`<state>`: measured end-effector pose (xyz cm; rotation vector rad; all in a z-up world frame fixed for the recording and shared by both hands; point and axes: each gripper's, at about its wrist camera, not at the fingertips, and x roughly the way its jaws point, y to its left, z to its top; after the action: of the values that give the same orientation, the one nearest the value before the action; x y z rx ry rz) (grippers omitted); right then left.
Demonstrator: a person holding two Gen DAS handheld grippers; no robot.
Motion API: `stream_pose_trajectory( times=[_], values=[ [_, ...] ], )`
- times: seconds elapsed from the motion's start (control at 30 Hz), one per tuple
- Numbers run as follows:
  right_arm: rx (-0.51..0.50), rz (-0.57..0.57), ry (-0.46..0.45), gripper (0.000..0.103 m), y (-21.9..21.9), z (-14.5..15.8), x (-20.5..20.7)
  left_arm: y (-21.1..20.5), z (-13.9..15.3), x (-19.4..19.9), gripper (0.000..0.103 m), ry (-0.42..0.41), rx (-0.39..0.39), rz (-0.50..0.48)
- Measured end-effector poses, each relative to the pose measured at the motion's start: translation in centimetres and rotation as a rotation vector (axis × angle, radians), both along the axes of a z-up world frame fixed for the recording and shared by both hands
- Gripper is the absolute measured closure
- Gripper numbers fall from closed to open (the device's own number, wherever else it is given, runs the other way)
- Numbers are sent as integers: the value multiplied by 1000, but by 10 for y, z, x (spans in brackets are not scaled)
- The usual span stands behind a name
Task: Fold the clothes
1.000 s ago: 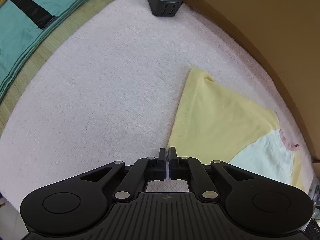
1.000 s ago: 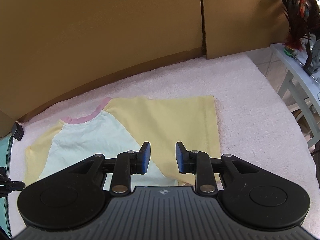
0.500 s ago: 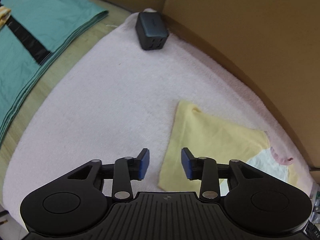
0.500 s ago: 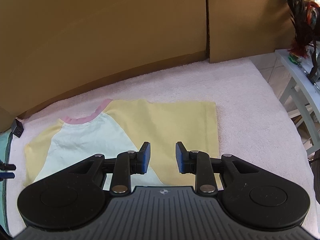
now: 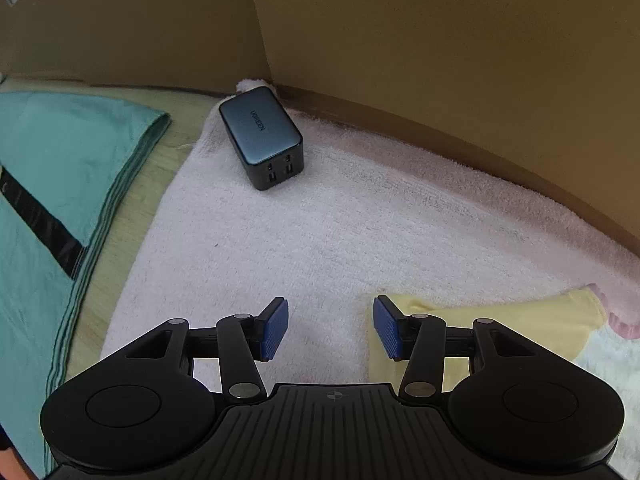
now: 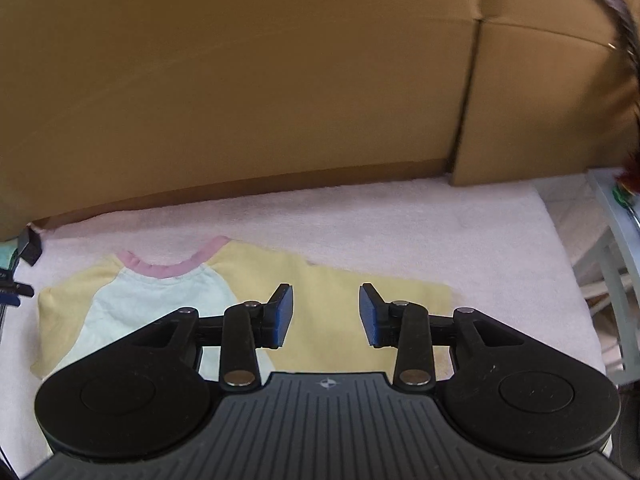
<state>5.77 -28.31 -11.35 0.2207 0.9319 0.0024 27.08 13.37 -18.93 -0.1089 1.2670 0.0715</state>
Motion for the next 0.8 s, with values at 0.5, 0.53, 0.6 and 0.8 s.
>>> stream_pose_trajectory(
  times=[0.5, 0.53, 0.6, 0.8],
  values=[
    [-32, 153, 22, 55, 46, -23, 53, 8, -18, 18, 103, 75, -236, 19],
    [-37, 149, 22, 55, 46, -25, 55, 12, -17, 17, 103, 70, -265, 48],
    [-55, 158, 23, 55, 47, -27, 60, 19, -16, 13, 103, 60, -295, 100],
    [-83, 247, 17, 55, 55, -37, 76, 39, -23, 3, 103, 60, -359, 251]
  ],
)
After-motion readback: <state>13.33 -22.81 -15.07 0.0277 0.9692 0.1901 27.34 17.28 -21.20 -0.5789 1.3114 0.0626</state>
